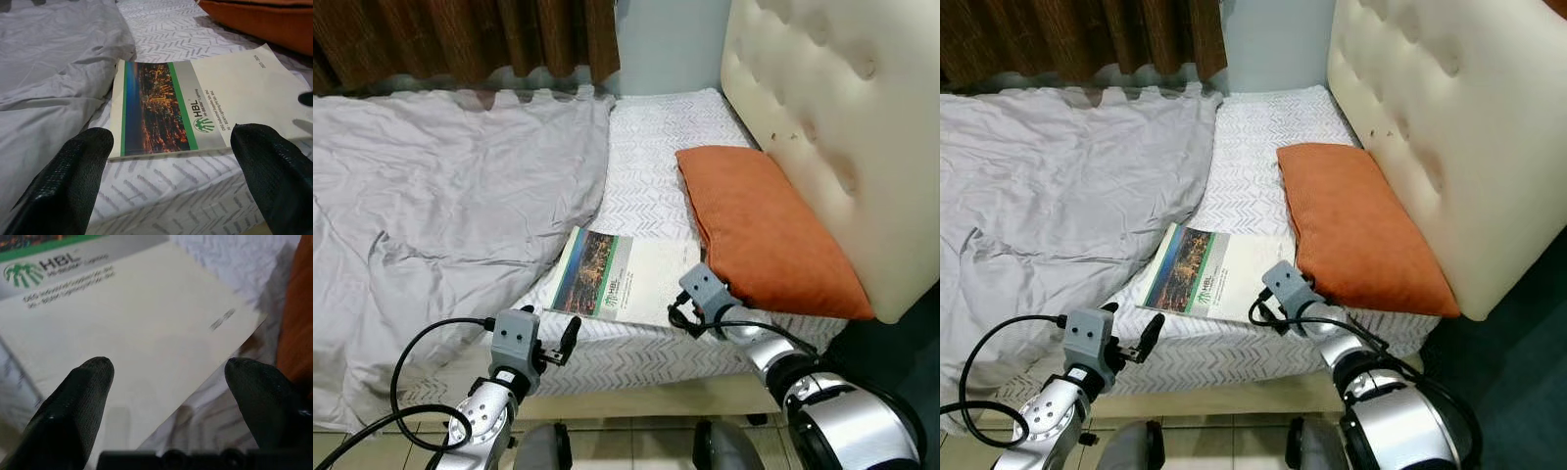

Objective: Clean up the room

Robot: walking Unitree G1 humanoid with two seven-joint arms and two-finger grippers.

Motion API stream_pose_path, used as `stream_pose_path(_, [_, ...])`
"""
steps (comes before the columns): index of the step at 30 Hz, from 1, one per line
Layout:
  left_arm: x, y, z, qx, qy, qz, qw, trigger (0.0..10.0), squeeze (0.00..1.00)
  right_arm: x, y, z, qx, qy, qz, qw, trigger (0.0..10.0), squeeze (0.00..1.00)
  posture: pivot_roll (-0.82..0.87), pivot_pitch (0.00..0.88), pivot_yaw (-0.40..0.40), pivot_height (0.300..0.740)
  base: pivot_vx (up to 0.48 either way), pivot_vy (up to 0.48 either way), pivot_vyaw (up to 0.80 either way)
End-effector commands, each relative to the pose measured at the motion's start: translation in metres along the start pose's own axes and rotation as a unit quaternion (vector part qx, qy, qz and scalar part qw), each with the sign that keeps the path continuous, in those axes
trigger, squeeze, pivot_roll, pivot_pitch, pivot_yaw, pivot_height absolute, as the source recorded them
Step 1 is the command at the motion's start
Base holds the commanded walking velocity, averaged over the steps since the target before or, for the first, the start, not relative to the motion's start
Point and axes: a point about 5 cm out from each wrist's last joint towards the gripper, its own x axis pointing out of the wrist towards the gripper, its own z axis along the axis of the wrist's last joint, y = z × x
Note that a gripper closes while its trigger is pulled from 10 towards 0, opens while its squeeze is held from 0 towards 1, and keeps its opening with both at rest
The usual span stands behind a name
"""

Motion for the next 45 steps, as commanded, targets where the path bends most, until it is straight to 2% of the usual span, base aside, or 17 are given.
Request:
stream_pose_path(1, [-0.001, -0.001, 0.0, 0.003, 0.001, 0.001, 1.0, 10.0, 0.0, -0.002, -0.024, 0.016, -0.02, -0.031, -0.043, 0.998, 10.0, 1.0, 0.09, 0.086, -0.01, 0.584, 0.0, 0.0, 0.0])
stream_pose_path(3, [-0.002, -0.002, -0.001, 0.001, 0.004, -0.002, 1.0, 10.0, 0.0, -0.004, -0.027, 0.017, 0.014, -0.052, -0.074, 0.996, 10.0, 1.0, 0.09, 0.092, -0.009, 0.584, 0.0, 0.0, 0.0])
stream_pose_path(4, [-0.002, -0.003, -0.002, 0.001, 0.005, -0.002, 1.0, 10.0, 0.0, -0.004, -0.025, 0.014, 0.031, -0.052, -0.075, 0.995, 10.0, 0.0, 0.09, 0.097, -0.009, 0.584, 0.0, 0.0, 0.0])
stream_pose_path(5, [-0.002, -0.003, -0.002, 0.001, 0.005, -0.002, 1.0, 10.0, 0.0, -0.004, -0.025, 0.014, 0.031, -0.052, -0.075, 0.995, 10.0, 0.0, 0.09, 0.097, -0.009, 0.584, 0.0, 0.0, 0.0])
stream_pose_path(6, [-0.003, -0.003, -0.002, 0.002, 0.006, -0.003, 1.0, 10.0, 0.0, -0.002, -0.009, 0.008, 0.137, -0.057, -0.05, 0.988, 10.0, 0.0, 0.09, 0.101, -0.01, 0.584, 0.0, 0.0, 0.0])
stream_pose_path(8, [-0.004, -0.004, -0.002, 0.002, 0.007, -0.004, 1.0, 10.0, 0.0, 0.0, 0.0, 0.006, 0.212, -0.066, -0.032, 0.975, 10.0, 0.0, 0.09, 0.101, -0.01, 0.584, 0.0, 0.0, 0.0])
stream_pose_path(12, [-0.006, -0.004, -0.003, 0.001, 0.008, -0.002, 1.0, 10.0, 0.0, 0.001, 0.018, 0.003, 0.297, -0.072, 0.006, 0.952, 10.0, 0.0, 0.09, 0.104, -0.014, 0.584, 0.0, 0.0, 0.0])
stream_pose_path(14, [-0.006, -0.004, -0.003, 0.001, 0.008, -0.002, 1.0, 10.0, 0.0, 0.001, 0.018, 0.003, 0.297, -0.072, 0.006, 0.952, 10.0, 0.0, 0.09, 0.104, -0.014, 0.584, 0.0, 0.0, 0.0])
stream_pose_path(16, [-0.007, -0.005, -0.004, -0.001, 0.009, -0.002, 1.0, 10.0, 0.0, 0.0, 0.047, -0.006, 0.357, -0.065, 0.056, 0.93, 10.0, 0.0, 0.09, 0.098, -0.019, 0.584, 0.0, 0.0, 0.0])
stream_pose_path(19, [-0.006, -0.006, -0.005, -0.003, 0.008, -0.002, 1.0, 10.0, 0.0, -0.003, 0.068, -0.013, 0.359, -0.06, 0.087, 0.927, 10.0, 0.0, 0.08, 0.091, -0.021, 0.584, 0.0, 0.0, 0.0])
stream_pose_path(25, [-0.005, -0.007, -0.004, -0.003, 0.006, -0.003, 1.0, 10.0, 0.0, -0.012, 0.072, -0.004, 0.348, -0.105, 0.113, 0.925, 10.0, 0.0, 0.07, 0.081, -0.027, 0.584, 0.0, 0.0, 0.0])
stream_pose_path(28, [-0.005, -0.007, -0.005, -0.004, 0.005, -0.002, 1.0, 10.0, 0.0, -0.022, 0.08, -0.003, 0.378, -0.112, 0.132, 0.909, 10.0, 0.0, 0.07, 0.079, -0.033, 0.584, 0.0, 0.0, 0.0])
stream_pose_path(29, [-0.005, -0.007, -0.005, -0.005, 0.004, 0.0, 1.0, 10.0, 0.0, -0.029, 0.087, -0.007, 0.434, -0.103, 0.142, 0.884, 10.0, 0.0, 0.06, 0.076, -0.03, 0.584, 0.0, 0.0, 0.0])
stream_pose_path(30, [-0.005, -0.007, -0.005, -0.005, 0.004, 0.0, 1.0, 10.0, 0.0, -0.029, 0.087, -0.007, 0.434, -0.103, 0.142, 0.884, 10.0, 0.0, 0.06, 0.076, -0.03, 0.584, 0.0, 0.0, 0.0])
stream_pose_path(34, [-0.004, -0.007, -0.003, -0.003, 0.002, -0.004, 1.0, 10.0, 0.0, -0.028, 0.093, -0.007, 0.517, -0.089, 0.146, 0.839, 10.0, 0.0, 0.06, 0.086, -0.017, 0.584, 0.0, 0.0, 0.0])
stream_pose_path(41, [-0.014, -0.005, -0.002, 0.005, 0.002, -0.007, 1.0, 10.0, 0.0, -0.055, 0.078, 0.008, 0.527, -0.106, 0.147, 0.83, 10.0, 0.0, 0.06, 0.123, -0.006, 0.584, 0.0, 0.0, 0.0])
stream_pose_path(45, [-0.012, -0.01, -0.001, 0.01, 0.002, -0.021, 1.0, 10.0, 0.0, -0.045, 0.079, -0.008, 0.533, -0.074, 0.135, 0.832, 10.0, 0.0, 0.05, 0.152, 0.011, 0.584, 0.0, 0.0, 0.0])
